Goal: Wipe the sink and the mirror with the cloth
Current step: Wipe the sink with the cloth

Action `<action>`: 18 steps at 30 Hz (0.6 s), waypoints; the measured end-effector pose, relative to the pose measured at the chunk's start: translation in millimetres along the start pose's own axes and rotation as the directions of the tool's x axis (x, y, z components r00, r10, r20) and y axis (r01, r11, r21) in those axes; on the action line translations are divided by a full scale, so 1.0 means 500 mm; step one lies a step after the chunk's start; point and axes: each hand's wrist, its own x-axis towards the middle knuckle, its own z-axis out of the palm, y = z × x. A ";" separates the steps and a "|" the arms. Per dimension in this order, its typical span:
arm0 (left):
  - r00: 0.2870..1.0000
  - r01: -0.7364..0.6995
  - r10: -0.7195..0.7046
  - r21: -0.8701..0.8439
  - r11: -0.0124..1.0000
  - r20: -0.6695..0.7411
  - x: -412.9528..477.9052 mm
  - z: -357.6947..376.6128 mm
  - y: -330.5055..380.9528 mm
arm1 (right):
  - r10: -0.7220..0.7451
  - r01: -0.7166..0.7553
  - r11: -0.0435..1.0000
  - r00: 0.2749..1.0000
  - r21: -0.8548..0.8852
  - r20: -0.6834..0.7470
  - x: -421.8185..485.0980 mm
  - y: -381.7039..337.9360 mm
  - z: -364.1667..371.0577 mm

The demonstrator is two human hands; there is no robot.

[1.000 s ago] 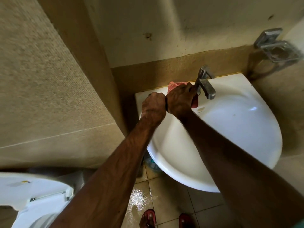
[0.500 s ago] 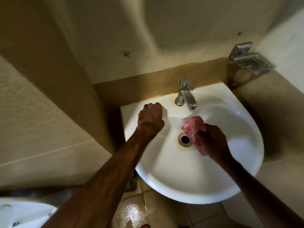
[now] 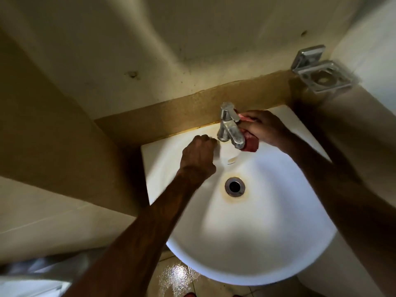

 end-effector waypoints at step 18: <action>1.000 0.000 -0.001 -0.030 1.000 -0.020 0.006 0.007 -0.009 | -0.024 0.079 0.974 0.968 -0.212 0.248 0.061 -0.015 -0.003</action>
